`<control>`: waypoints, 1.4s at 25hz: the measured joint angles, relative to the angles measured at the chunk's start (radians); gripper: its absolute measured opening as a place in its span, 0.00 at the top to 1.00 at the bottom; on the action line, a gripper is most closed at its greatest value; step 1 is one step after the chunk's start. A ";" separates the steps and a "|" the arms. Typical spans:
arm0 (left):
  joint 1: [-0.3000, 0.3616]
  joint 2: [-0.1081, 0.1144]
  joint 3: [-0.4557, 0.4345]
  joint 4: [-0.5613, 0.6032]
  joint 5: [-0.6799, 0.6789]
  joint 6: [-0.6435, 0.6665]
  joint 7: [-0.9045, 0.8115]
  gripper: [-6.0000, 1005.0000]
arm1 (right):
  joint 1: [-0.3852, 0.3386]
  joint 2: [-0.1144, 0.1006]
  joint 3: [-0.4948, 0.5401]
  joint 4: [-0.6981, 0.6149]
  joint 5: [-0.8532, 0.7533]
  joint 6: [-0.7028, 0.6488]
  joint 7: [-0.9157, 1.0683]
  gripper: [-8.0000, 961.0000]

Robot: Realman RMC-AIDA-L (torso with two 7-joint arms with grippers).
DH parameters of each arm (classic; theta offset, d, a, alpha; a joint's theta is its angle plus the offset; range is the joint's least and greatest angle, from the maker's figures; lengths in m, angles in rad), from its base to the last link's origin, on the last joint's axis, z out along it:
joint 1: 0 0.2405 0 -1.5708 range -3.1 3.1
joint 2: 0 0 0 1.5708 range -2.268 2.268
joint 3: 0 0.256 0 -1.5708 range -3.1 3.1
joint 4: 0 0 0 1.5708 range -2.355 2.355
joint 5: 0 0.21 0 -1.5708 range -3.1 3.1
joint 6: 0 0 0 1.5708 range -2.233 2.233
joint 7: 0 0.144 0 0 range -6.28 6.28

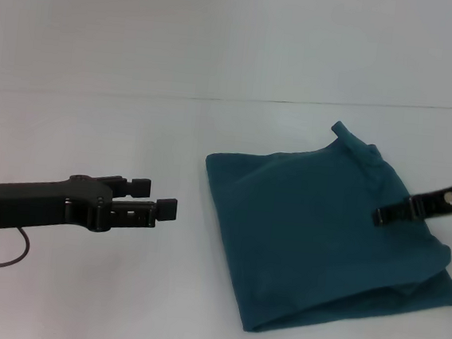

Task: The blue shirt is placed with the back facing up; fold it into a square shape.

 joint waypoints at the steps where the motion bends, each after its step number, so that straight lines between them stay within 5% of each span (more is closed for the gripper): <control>1: 0.000 0.000 0.000 0.000 0.000 0.000 0.000 0.13 | -0.009 0.000 0.001 0.000 0.002 -0.008 -0.001 0.06; 10: -0.002 0.000 -0.002 0.000 0.000 -0.003 0.000 0.13 | -0.079 -0.005 0.017 -0.058 0.004 -0.047 -0.002 0.05; 35: -0.007 0.001 0.001 0.000 0.006 -0.015 -0.006 0.13 | -0.096 0.001 0.030 0.003 0.001 -0.052 -0.029 0.24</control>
